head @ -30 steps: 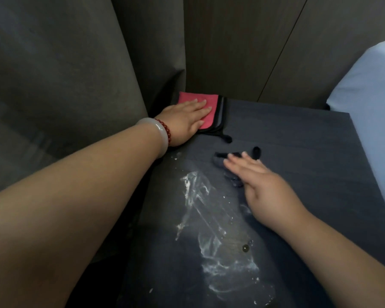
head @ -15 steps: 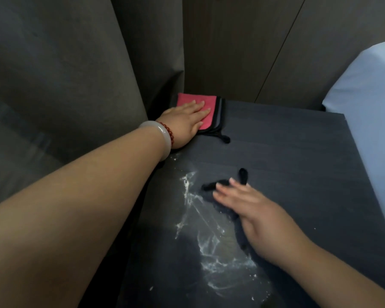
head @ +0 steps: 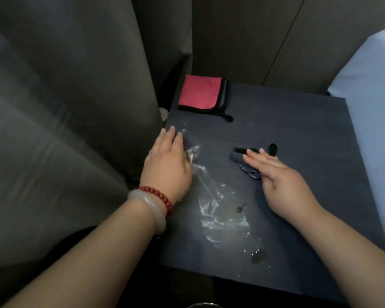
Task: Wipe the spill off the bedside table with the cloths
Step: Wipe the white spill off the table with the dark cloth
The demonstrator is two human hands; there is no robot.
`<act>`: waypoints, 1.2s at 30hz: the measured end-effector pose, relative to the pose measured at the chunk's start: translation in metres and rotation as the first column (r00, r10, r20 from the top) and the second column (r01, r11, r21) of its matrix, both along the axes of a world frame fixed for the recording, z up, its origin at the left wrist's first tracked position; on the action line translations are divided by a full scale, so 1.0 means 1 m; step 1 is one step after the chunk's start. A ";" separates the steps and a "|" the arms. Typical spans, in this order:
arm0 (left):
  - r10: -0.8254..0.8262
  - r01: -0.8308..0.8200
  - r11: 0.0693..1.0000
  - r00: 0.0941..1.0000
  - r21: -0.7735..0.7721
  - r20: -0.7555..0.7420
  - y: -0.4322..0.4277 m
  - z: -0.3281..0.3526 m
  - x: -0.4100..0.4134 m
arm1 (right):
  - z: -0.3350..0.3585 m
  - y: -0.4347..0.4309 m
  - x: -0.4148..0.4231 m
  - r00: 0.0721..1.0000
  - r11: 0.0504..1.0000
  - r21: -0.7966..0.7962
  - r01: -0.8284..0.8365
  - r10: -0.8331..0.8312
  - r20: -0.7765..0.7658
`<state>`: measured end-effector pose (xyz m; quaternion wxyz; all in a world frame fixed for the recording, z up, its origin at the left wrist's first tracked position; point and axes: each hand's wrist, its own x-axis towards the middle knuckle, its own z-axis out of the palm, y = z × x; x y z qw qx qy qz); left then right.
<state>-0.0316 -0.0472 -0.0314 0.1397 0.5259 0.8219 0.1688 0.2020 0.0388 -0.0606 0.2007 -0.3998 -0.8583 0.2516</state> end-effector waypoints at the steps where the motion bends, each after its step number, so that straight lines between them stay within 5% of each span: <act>1: 0.022 -0.022 1.000 1.000 -0.016 -0.009 -0.016 0.001 0.007 | 0.000 0.000 -0.001 1.000 1.000 0.000 0.006 -0.006 0.002; 19: 0.011 -0.012 1.000 0.998 -0.026 -0.060 -0.101 -0.012 0.038 | 0.004 -0.024 -0.003 0.996 0.996 -0.054 0.066 -0.063 0.061; 30: 0.019 -0.018 1.000 0.999 0.022 -0.031 -0.096 -0.015 0.039 | 0.009 0.037 -0.172 0.967 0.956 -0.163 -0.243 0.251 0.030; 36: 0.009 -0.008 1.000 0.998 0.028 -0.056 -0.097 -0.020 0.037 | 0.011 0.021 -0.158 0.939 0.931 -0.136 -0.338 0.344 0.024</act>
